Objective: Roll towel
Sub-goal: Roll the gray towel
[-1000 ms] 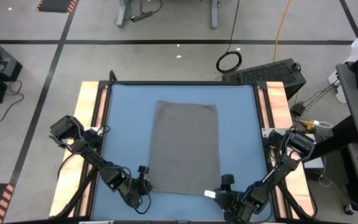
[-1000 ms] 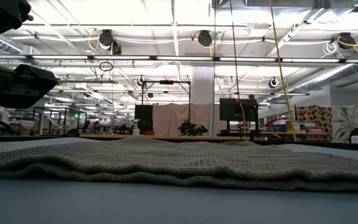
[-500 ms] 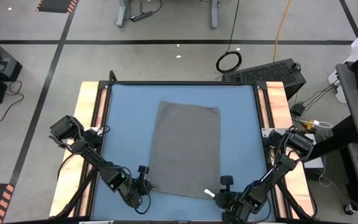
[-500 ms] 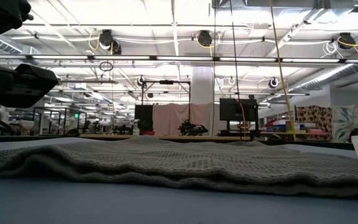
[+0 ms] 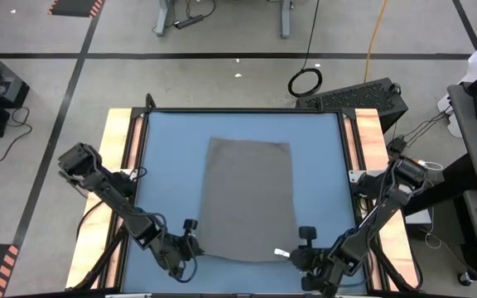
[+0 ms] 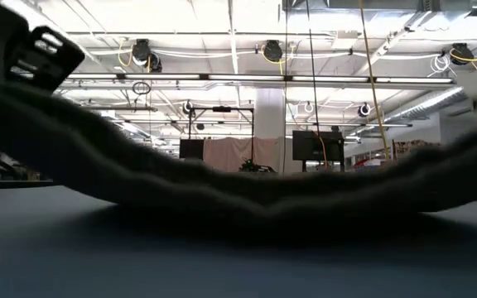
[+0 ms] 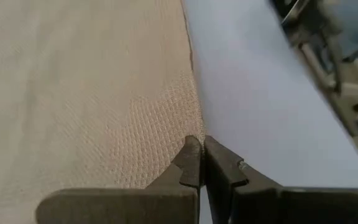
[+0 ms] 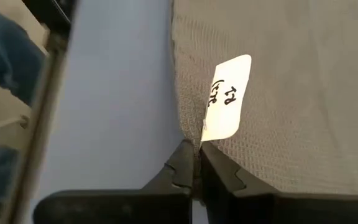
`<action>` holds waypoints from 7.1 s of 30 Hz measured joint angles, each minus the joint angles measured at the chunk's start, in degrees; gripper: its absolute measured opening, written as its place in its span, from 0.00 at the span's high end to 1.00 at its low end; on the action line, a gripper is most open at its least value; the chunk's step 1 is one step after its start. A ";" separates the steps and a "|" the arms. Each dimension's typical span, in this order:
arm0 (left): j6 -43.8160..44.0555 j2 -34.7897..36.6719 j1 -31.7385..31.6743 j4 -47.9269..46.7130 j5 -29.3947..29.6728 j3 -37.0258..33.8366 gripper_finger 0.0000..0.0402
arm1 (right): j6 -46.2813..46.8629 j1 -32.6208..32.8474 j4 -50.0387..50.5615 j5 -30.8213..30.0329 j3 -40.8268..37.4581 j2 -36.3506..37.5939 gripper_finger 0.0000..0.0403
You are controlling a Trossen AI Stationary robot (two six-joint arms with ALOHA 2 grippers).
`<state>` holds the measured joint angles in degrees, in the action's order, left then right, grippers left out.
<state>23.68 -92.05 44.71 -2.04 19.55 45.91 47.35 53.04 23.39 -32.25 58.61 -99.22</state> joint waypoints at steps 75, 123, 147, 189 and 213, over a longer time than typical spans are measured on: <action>-4.52 16.77 -39.09 -25.16 18.03 0.11 0.98 | -38.80 -50.32 11.84 0.62 0.15 8.94 1.00; -8.27 9.92 -47.81 -18.17 19.70 0.07 0.72 | -32.09 -44.54 13.71 -1.98 0.11 11.73 0.60; -1.98 12.19 -47.34 5.42 6.11 -23.17 0.76 | -42.31 -32.97 -50.45 11.80 -21.80 10.53 0.77; -1.13 17.72 -30.37 17.38 -11.94 -21.05 0.76 | -27.22 -27.31 -58.85 7.16 -21.90 -1.70 0.99; 1.72 4.10 -34.58 9.89 15.61 -22.07 0.76 | 3.21 -30.88 -19.58 6.18 -20.16 2.06 0.99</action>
<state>25.40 -87.95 10.13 7.84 35.16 23.84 50.56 22.15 3.80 -26.07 38.46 -97.17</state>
